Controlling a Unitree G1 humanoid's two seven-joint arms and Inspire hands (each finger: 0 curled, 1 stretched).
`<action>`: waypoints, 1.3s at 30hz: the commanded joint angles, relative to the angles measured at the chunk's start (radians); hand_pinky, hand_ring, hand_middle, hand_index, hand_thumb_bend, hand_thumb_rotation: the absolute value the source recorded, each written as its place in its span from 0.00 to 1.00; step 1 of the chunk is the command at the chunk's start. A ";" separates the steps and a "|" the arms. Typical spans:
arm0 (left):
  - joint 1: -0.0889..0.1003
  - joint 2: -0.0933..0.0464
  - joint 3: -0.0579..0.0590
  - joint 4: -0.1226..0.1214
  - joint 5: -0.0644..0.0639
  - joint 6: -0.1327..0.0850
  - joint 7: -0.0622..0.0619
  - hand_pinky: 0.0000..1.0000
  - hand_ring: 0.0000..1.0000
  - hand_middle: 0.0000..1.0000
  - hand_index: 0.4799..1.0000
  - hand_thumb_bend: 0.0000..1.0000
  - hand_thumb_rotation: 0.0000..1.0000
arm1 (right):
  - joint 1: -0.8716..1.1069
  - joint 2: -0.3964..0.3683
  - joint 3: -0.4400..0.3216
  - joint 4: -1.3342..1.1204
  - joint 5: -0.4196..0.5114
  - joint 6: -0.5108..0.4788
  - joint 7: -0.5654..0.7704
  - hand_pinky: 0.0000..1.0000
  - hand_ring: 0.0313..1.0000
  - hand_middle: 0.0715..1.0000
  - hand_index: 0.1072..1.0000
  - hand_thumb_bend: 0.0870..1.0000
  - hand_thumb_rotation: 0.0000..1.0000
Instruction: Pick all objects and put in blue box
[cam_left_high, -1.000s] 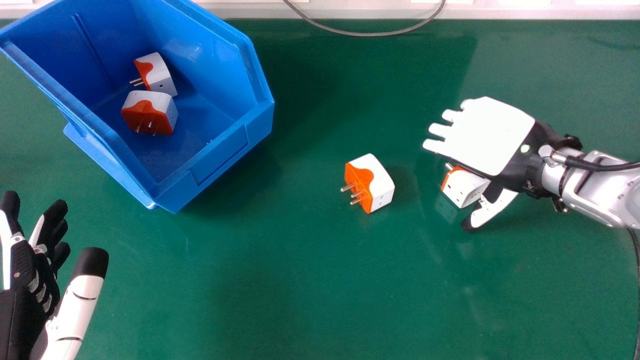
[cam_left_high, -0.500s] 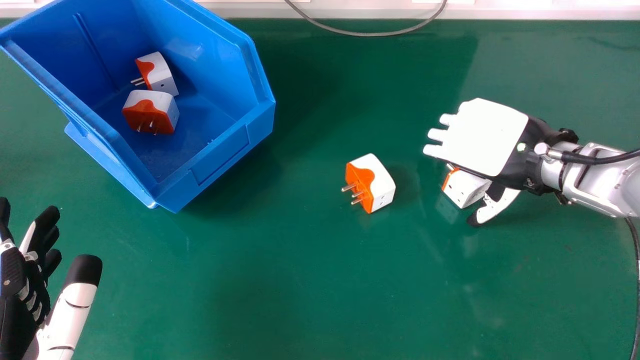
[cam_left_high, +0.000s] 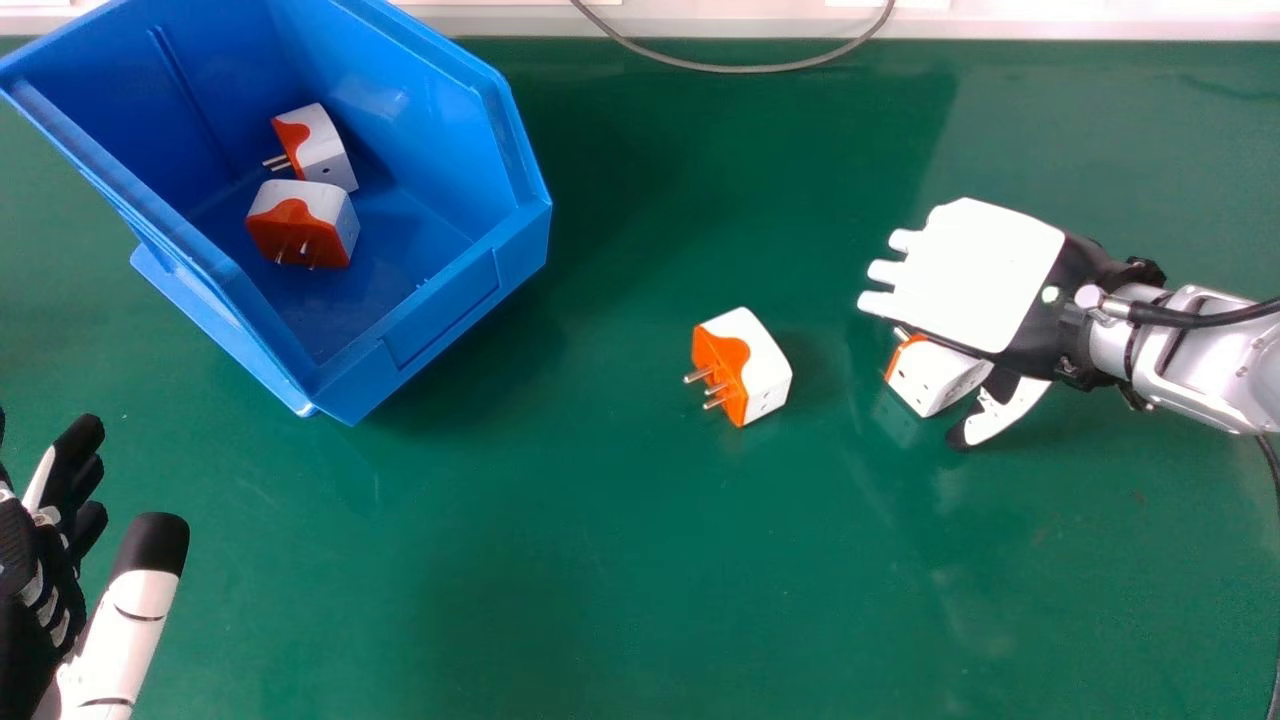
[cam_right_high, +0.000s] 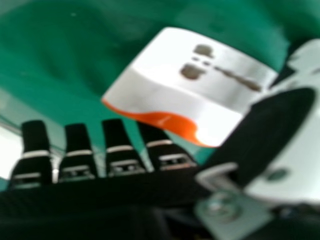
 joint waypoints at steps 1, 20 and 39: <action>0.015 0.005 0.015 -0.016 -0.010 -0.027 -0.006 0.97 0.97 0.96 0.90 0.70 0.75 | -0.027 -0.025 -0.018 -0.008 0.027 -0.002 0.004 0.80 0.90 0.89 0.86 0.45 0.70; 0.031 0.007 0.037 -0.026 -0.019 -0.034 -0.026 0.98 0.97 0.96 0.90 0.70 0.76 | -0.030 0.006 -0.034 0.069 0.099 -0.037 -0.043 0.45 0.54 0.56 0.50 0.54 0.02; 0.034 0.006 0.046 -0.025 -0.024 -0.031 -0.038 0.98 0.97 0.96 0.91 0.70 0.76 | -0.027 0.025 -0.051 0.078 0.139 -0.014 -0.026 0.41 0.46 0.46 0.40 0.46 0.00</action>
